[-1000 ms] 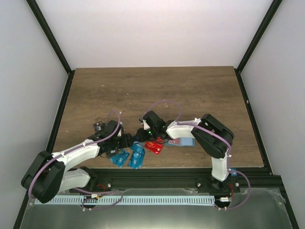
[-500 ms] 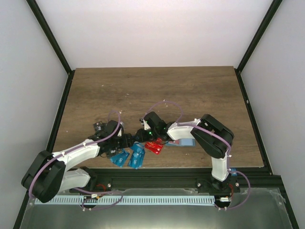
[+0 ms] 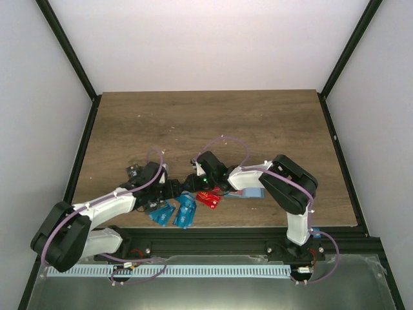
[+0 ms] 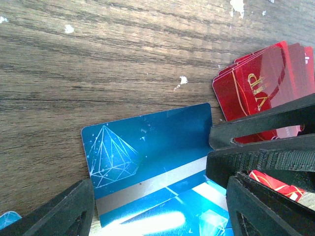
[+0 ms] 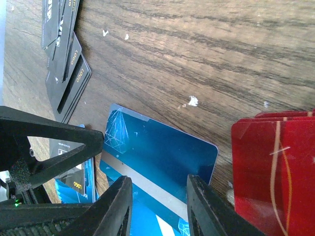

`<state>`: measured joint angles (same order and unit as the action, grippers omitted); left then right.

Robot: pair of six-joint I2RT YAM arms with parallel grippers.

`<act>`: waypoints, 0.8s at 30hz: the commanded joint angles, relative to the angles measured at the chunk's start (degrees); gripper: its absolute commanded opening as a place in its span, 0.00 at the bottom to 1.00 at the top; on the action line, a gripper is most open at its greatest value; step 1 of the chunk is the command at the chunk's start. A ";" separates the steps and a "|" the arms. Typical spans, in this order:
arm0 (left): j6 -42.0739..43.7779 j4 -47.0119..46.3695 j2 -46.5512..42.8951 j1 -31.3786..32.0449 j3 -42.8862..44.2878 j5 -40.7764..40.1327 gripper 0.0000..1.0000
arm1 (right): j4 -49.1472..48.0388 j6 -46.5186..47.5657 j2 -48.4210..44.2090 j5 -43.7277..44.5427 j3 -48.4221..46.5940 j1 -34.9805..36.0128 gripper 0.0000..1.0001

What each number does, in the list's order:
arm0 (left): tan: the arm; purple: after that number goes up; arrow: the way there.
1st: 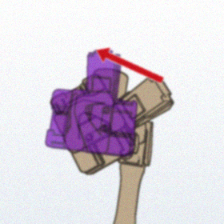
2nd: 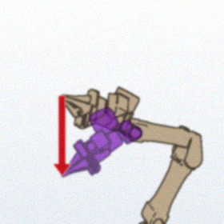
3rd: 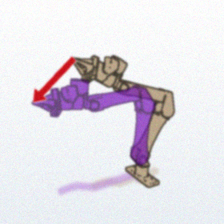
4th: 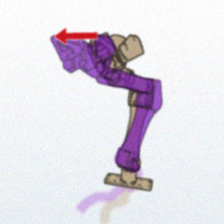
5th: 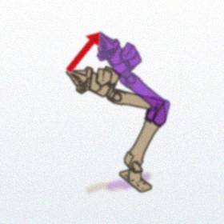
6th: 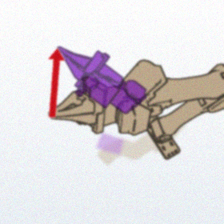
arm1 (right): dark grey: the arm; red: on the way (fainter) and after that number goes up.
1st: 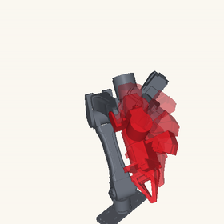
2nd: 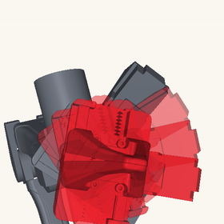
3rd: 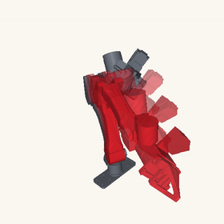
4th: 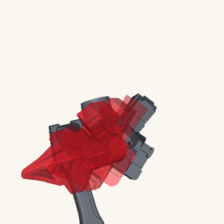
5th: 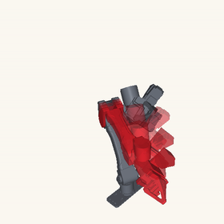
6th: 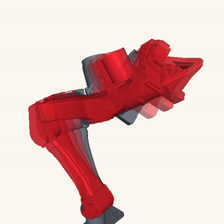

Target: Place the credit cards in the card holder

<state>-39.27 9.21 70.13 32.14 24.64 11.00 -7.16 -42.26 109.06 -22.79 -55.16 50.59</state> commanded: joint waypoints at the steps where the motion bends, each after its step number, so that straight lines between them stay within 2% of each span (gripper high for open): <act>1: -2.41 -1.83 1.77 0.12 -2.07 3.49 0.75 | 5.08 -0.43 1.62 1.08 2.74 0.21 0.33; 13: -4.84 -9.18 -5.26 -0.59 -4.96 8.88 0.74 | 4.37 -0.63 1.75 0.75 4.00 0.22 0.33; 24: -6.26 -12.99 -7.58 -0.68 -5.39 10.19 0.71 | 2.72 -1.62 1.37 0.16 5.41 0.21 0.33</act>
<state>-44.80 3.05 64.01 31.38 19.22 17.91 -10.74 -42.98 108.71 -23.18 -52.99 50.52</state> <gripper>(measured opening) 0.711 0.327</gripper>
